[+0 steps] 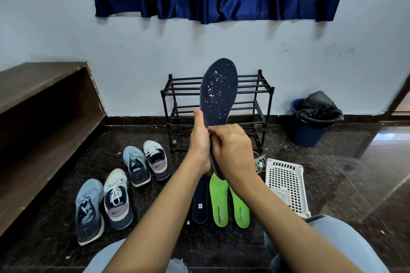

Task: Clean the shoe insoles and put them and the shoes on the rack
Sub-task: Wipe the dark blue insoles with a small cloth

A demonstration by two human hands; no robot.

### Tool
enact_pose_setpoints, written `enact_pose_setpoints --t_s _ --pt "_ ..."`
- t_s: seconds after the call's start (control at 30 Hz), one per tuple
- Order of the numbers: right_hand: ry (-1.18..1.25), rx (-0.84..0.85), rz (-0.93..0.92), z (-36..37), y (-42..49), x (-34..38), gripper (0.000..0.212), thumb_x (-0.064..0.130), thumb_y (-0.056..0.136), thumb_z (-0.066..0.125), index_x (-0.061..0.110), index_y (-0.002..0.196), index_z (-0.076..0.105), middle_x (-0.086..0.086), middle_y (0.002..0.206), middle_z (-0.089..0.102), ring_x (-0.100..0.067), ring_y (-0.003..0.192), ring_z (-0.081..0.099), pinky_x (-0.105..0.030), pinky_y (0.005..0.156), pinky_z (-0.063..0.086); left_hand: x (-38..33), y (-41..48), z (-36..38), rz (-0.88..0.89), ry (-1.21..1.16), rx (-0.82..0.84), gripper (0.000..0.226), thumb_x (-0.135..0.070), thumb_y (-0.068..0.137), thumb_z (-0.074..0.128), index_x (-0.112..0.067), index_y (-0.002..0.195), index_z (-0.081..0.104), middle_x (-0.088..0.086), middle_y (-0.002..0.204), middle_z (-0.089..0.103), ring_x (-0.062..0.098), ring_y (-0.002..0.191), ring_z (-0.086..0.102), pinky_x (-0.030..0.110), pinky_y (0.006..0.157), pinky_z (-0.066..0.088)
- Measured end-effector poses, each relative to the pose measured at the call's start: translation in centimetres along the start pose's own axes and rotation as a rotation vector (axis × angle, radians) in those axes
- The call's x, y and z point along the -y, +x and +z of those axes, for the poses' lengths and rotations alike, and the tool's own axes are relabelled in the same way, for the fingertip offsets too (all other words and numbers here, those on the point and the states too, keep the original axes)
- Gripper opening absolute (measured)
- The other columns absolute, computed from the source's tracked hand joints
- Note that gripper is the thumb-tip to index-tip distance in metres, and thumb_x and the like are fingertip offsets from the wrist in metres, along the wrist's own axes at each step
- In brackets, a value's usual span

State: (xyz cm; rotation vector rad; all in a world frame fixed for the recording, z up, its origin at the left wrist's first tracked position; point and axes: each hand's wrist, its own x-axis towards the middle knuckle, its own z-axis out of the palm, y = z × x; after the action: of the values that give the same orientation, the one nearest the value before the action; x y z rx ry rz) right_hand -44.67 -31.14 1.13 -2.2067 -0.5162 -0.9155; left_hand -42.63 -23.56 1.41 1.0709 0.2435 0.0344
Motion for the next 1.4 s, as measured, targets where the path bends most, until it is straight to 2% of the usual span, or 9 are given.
enact_pose_setpoints --t_s 0.1,0.27,0.47,0.7,0.8,0.87,1.03,1.13,1.4 --pt "-0.025 -0.030 0.006 -0.6 0.9 -0.4 0.016 0.009 0.076 0.057 0.011 0.078 0.072 -0.006 0.072 0.069 -0.027 0.067 0.060 -0.028 0.065 0.038 0.4 -0.4 0.7 -0.006 -0.036 0.029 0.073 -0.067 0.096 0.030 -0.010 0.121 0.067 0.008 0.118 0.070 0.023 0.111 0.066 0.032 0.090 0.052" --pt "-0.034 -0.084 0.030 -1.3 1.9 -1.1 0.015 0.005 0.073 0.059 0.008 0.080 0.073 -0.007 0.074 0.070 -0.029 0.069 0.062 -0.025 0.069 0.038 1.9 -1.3 1.8 -0.061 -0.070 0.065 0.067 -0.074 0.084 0.043 -0.021 0.111 0.074 0.013 0.121 0.068 0.036 0.116 0.062 0.059 0.104 0.042" --pt "0.031 0.012 0.056 -0.2 0.0 -0.1 0.020 0.007 0.073 0.058 0.012 0.084 0.074 -0.007 0.076 0.072 -0.028 0.070 0.063 -0.025 0.069 0.037 0.3 0.0 0.4 -0.020 -0.007 0.004 0.077 -0.064 0.098 0.023 -0.005 0.124 0.065 0.013 0.121 0.068 0.025 0.112 0.065 0.027 0.085 0.054" --pt "-0.020 -0.013 0.026 -0.6 1.0 -0.6 0.016 0.007 0.073 0.059 0.012 0.079 0.073 -0.005 0.072 0.070 -0.027 0.067 0.062 -0.027 0.066 0.040 0.5 -0.9 1.1 -0.006 -0.035 0.012 0.066 -0.059 0.099 0.031 -0.008 0.116 0.069 0.009 0.114 0.071 0.022 0.105 0.067 0.028 0.082 0.053" --pt "-0.039 -0.052 0.050 -1.1 1.6 -1.3 0.016 0.008 0.074 0.058 0.011 0.080 0.073 -0.005 0.074 0.071 -0.027 0.070 0.063 -0.028 0.069 0.043 1.4 -1.3 1.7 -0.022 -0.069 0.019 0.059 -0.061 0.097 0.037 -0.015 0.102 0.074 0.008 0.108 0.073 0.027 0.107 0.066 0.042 0.095 0.052" --pt "-0.019 -0.068 0.058 -1.0 1.5 -1.4 0.017 0.006 0.075 0.059 0.009 0.082 0.074 -0.006 0.075 0.072 -0.028 0.071 0.064 -0.026 0.070 0.041 1.6 -1.1 1.5 -0.030 -0.057 0.032 0.061 -0.066 0.092 0.041 -0.016 0.108 0.074 0.011 0.115 0.071 0.031 0.112 0.064 0.053 0.101 0.047" --pt "0.014 -0.013 0.046 -0.2 0.0 -0.5 0.019 0.006 0.072 0.059 0.012 0.082 0.074 -0.005 0.075 0.072 -0.027 0.068 0.063 -0.024 0.067 0.039 0.3 -0.4 0.6 -0.025 -0.002 -0.010 0.072 -0.064 0.098 0.028 -0.007 0.122 0.066 0.010 0.118 0.070 0.021 0.104 0.068 0.026 0.076 0.055" --pt "0.005 -0.001 0.011 -0.2 -0.2 -0.2 0.018 0.004 0.070 0.059 0.011 0.079 0.074 -0.005 0.072 0.071 -0.027 0.066 0.062 -0.025 0.066 0.037 0.2 -0.3 0.3 -0.026 0.014 -0.018 0.076 -0.065 0.097 0.025 -0.006 0.122 0.066 0.010 0.118 0.070 0.020 0.102 0.068 0.023 0.069 0.054" --pt "-0.033 -0.048 0.051 -1.3 2.2 -1.7 0.017 0.006 0.076 0.059 0.009 0.083 0.073 -0.006 0.077 0.071 -0.028 0.073 0.062 -0.027 0.070 0.040 1.1 -2.1 1.8 -0.044 -0.090 0.100 0.057 -0.056 0.100 0.033 -0.013 0.104 0.071 0.011 0.107 0.073 0.025 0.103 0.068 0.038 0.094 0.051"
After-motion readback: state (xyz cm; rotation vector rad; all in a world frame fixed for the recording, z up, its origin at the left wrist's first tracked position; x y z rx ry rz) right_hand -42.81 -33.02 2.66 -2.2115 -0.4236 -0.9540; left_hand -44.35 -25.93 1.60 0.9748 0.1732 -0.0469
